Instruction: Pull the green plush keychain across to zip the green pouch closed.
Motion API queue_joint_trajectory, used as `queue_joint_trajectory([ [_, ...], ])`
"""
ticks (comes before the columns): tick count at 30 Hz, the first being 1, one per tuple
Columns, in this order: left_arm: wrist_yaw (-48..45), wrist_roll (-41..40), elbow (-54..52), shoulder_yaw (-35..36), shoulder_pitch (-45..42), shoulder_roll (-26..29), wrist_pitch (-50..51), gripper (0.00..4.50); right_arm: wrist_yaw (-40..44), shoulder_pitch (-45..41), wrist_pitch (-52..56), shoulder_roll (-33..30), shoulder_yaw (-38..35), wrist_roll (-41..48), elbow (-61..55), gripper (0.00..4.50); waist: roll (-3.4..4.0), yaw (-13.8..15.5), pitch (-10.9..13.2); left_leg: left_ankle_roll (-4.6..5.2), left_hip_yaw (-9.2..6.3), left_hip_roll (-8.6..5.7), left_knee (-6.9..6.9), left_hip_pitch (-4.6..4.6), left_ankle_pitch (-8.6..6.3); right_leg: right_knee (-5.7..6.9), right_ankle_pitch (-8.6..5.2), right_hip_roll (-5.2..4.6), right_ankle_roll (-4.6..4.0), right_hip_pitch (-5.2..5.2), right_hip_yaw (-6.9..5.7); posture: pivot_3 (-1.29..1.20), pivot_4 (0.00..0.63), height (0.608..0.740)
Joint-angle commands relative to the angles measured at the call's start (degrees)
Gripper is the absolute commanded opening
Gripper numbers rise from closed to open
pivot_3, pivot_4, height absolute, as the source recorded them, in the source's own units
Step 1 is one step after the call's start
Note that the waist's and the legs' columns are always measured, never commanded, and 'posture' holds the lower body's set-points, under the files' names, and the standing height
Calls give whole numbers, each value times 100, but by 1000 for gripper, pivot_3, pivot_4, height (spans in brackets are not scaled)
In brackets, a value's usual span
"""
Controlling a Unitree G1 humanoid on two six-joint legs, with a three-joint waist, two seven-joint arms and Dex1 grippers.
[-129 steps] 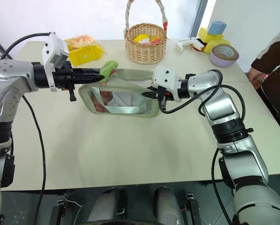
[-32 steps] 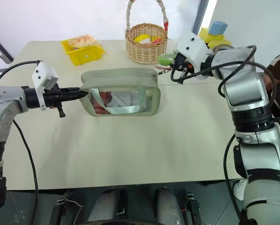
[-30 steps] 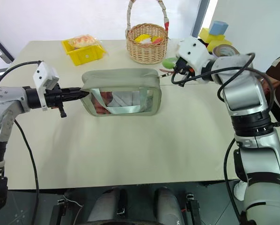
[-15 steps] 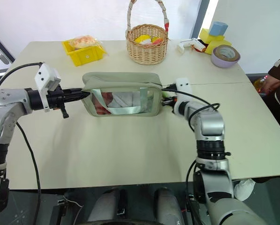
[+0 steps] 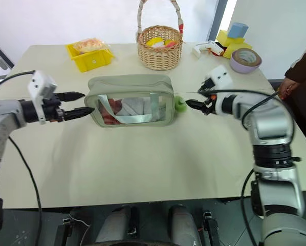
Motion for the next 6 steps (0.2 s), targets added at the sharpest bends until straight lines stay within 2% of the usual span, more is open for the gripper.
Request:
queue_joint_trajectory([
  [1, -63, -282, -123, 394, -65, 282, 351, 4442, 604, -148, -27, -347, -53, 465, -493, 4407, 0, 2, -1, 1, 1, 3, 1, 3, -1, 0, 0, 0, 0, 2, 0, 0, 150, 739],
  [6, 15, -572, -497, 844, 408, 582, 926, 4442, 549, -50, 354, -487, -174, 886, -1172, 4407, 0, 9, -1, 2, 7, 18, 3, 2, -2, 0, 0, -3, 0, 3, 2, 0, 150, 739],
])
